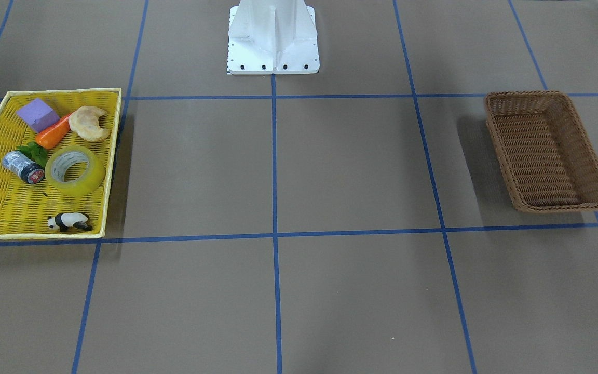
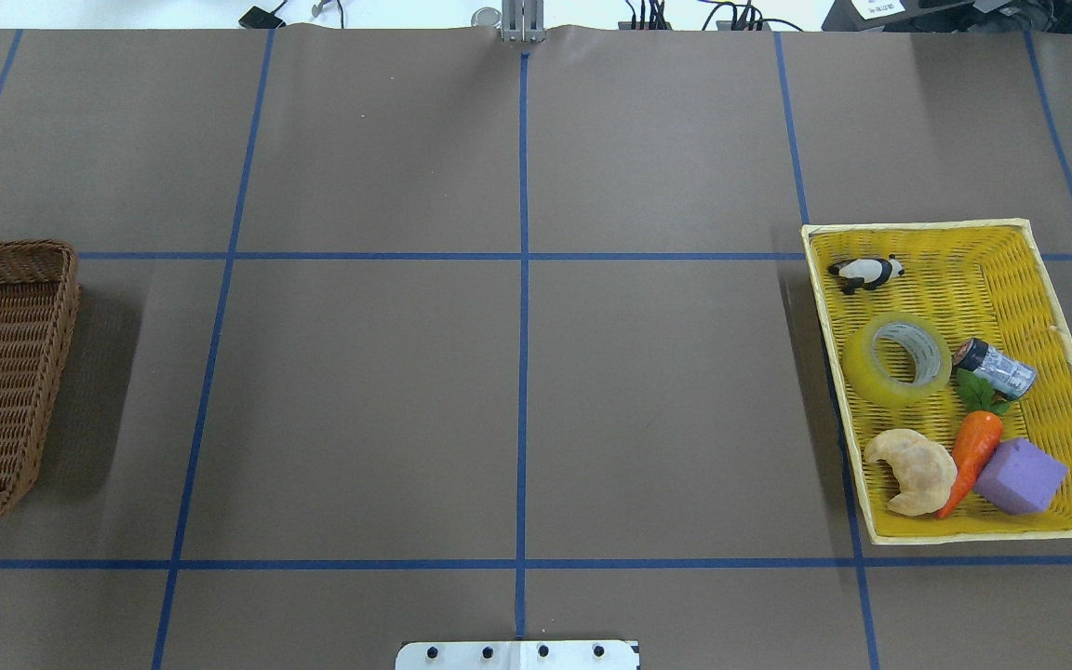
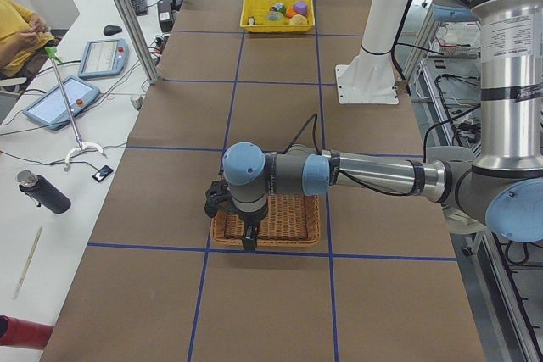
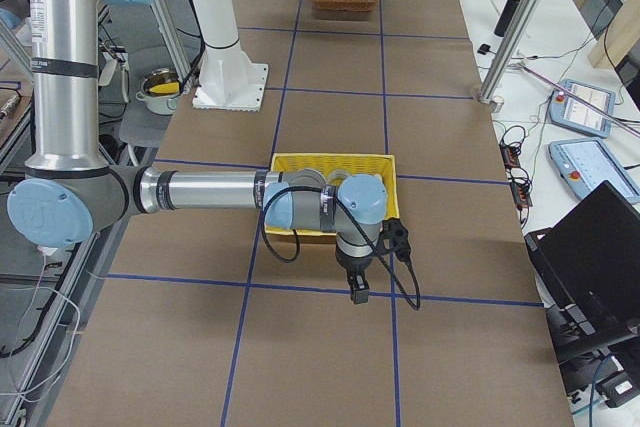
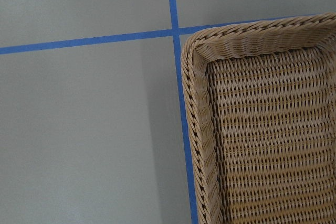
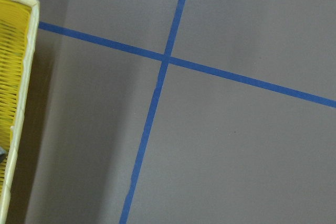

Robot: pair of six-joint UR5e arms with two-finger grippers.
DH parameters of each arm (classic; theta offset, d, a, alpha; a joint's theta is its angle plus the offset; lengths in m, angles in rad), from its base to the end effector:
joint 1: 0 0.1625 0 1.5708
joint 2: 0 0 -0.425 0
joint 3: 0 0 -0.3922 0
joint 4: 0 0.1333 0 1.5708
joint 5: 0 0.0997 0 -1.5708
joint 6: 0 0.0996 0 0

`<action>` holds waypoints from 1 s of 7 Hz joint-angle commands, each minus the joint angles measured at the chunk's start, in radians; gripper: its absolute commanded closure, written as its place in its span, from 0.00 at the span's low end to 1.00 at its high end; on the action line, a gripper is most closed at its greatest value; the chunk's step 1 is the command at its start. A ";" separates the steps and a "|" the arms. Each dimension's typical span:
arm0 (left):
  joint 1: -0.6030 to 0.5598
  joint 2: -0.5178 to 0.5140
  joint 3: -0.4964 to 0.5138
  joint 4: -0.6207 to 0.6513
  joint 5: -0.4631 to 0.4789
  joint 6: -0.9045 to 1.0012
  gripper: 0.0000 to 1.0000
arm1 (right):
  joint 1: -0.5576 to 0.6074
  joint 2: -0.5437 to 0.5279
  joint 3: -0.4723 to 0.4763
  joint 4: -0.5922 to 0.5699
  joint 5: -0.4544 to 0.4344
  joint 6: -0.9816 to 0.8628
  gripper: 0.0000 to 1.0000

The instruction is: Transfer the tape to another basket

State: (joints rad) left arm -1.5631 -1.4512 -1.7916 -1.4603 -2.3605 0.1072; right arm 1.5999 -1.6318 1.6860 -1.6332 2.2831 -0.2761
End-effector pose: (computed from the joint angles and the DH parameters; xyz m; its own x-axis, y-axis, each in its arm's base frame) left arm -0.0592 -0.4390 0.6159 0.6992 0.1058 -0.7070 -0.0830 0.9943 0.0667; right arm 0.0817 -0.4626 0.6417 0.7357 -0.2461 0.6310 0.1782 0.9692 0.1703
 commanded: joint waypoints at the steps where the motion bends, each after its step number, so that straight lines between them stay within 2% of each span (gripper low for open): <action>1: 0.002 -0.003 -0.024 0.003 -0.002 -0.007 0.01 | 0.000 0.000 0.003 0.000 0.001 0.000 0.00; 3: 0.000 -0.003 -0.049 0.002 0.012 -0.011 0.01 | 0.000 0.001 0.029 0.000 -0.008 -0.002 0.00; 5: 0.000 -0.015 -0.051 -0.002 0.006 -0.014 0.01 | -0.012 0.024 0.058 0.034 0.028 0.015 0.00; 7: 0.000 -0.029 -0.051 -0.040 0.003 -0.011 0.01 | -0.014 0.015 0.037 0.288 0.048 0.020 0.00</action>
State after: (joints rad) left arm -1.5630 -1.4741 -1.8423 -1.4757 -2.3561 0.0958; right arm 1.5878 -1.6110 1.7327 -1.4912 2.3145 -0.2613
